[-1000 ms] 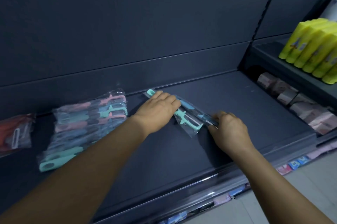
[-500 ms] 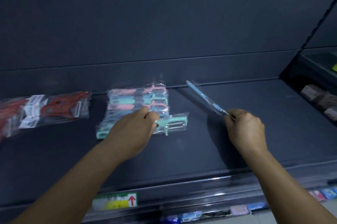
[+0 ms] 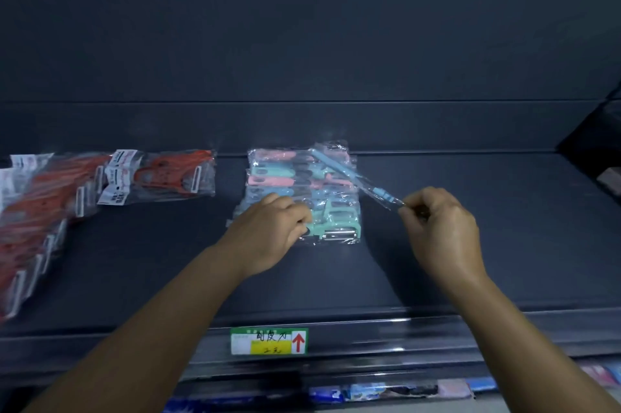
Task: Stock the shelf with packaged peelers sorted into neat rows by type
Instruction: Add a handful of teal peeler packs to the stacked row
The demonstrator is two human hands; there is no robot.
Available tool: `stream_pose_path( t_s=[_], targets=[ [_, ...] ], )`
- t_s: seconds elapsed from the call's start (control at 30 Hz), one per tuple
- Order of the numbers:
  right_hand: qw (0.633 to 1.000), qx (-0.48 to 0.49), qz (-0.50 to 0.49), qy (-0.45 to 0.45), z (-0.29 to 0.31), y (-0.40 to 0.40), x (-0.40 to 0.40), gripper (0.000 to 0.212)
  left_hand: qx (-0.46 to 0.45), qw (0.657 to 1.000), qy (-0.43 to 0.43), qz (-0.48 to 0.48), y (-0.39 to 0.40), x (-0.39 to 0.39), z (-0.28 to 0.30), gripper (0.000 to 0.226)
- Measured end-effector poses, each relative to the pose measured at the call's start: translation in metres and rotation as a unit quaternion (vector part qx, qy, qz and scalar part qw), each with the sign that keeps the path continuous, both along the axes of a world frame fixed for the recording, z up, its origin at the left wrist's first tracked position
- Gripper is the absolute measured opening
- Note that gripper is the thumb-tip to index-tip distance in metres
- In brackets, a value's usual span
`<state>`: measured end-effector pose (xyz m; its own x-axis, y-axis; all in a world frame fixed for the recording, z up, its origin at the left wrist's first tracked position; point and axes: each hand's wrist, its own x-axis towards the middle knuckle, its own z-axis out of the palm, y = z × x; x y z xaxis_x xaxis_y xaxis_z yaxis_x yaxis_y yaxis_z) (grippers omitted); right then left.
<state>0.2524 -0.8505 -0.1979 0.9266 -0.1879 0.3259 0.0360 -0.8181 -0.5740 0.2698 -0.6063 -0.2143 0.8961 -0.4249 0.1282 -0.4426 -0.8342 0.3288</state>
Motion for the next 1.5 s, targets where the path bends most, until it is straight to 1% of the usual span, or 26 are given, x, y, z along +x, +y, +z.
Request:
stream_pose_path(
  t_s=[0.07,0.17,0.23,0.3,0.37,0.4,0.5,0.6,0.67,0.77,0.83,0.9,0.93,0.97,1.03,1.07,1.13,1.23,1.4,1.5],
  targets=[
    [1.0,0.0,0.015,-0.007,0.0,0.007,-0.003,0.009,-0.021,0.998,-0.054,0.008,-0.003,-0.001,-0.005,0.015],
    [0.999,-0.001,0.036,-0.02,-0.003,0.017,-0.006,0.012,-0.016,0.993,-0.113,0.026,-0.005,-0.005,-0.007,0.018],
    [0.998,-0.013,0.055,-0.035,-0.006,0.022,-0.008,0.014,-0.043,0.985,-0.152,0.065,-0.002,-0.012,-0.004,0.026],
    [0.995,-0.03,0.082,-0.048,-0.009,0.026,-0.012,0.015,-0.078,0.97,-0.208,0.095,0.003,-0.024,0.0,0.034],
    [0.99,-0.048,0.115,-0.058,-0.013,0.032,-0.014,0.017,-0.077,0.958,-0.262,0.084,0.008,-0.034,0.002,0.042],
    [0.988,-0.056,0.132,-0.063,-0.016,0.035,-0.015,0.018,-0.062,0.959,-0.267,0.073,0.01,-0.038,0.001,0.046],
    [0.98,-0.077,0.173,-0.067,-0.026,0.042,-0.016,0.021,-0.004,0.971,-0.234,0.042,0.014,-0.042,0.0,0.05],
    [0.977,-0.069,0.193,-0.053,-0.033,0.046,-0.017,0.02,0.031,0.979,-0.202,0.013,0.018,-0.04,-0.008,0.041],
    [0.976,-0.069,0.203,-0.037,-0.035,0.047,-0.019,0.018,0.039,0.983,-0.18,0.002,0.02,-0.041,-0.015,0.037],
    [0.974,-0.071,0.214,0.016,-0.034,0.048,-0.023,0.013,0.041,0.988,-0.146,0.005,0.021,-0.044,-0.02,0.034],
    [0.974,-0.052,0.214,0.05,-0.029,0.049,-0.027,0.011,0.03,0.991,-0.13,0.002,0.022,-0.045,-0.02,0.033],
    [0.979,-0.025,0.189,0.068,-0.025,0.05,-0.03,0.01,0.024,0.993,-0.117,0.012,0.024,-0.045,-0.019,0.034],
    [0.983,-0.019,0.165,0.076,-0.024,0.051,-0.03,0.012,0.027,0.993,-0.108,0.029,0.025,-0.046,-0.017,0.037],
    [0.986,-0.016,0.135,0.094,-0.023,0.052,-0.03,0.021,0.029,0.994,-0.092,0.055,0.025,-0.047,-0.014,0.044],
    [0.985,-0.003,0.079,0.151,-0.022,0.054,-0.029,0.047,0.033,0.992,-0.017,0.123,0.024,-0.049,-0.008,0.066],
    [0.983,0.004,0.063,0.175,-0.021,0.056,-0.027,0.056,0.019,0.989,0.026,0.148,0.025,-0.05,-0.007,0.074],
    [0.978,0.004,0.055,0.201,-0.02,0.059,-0.025,0.064,0.002,0.983,0.086,0.165,0.023,-0.05,-0.005,0.079],
    [0.975,-0.021,0.055,0.214,-0.019,0.064,-0.023,0.062,-0.009,0.981,0.108,0.162,0.019,-0.049,-0.004,0.076],
    [0.972,-0.049,0.044,0.225,-0.014,0.062,-0.021,0.052,-0.002,0.981,0.112,0.157,0.014,-0.044,-0.007,0.07],
    [0.967,-0.07,0.058,0.237,-0.012,0.06,-0.018,0.054,-0.009,0.98,0.116,0.163,0.013,-0.044,-0.006,0.069]
  ],
)
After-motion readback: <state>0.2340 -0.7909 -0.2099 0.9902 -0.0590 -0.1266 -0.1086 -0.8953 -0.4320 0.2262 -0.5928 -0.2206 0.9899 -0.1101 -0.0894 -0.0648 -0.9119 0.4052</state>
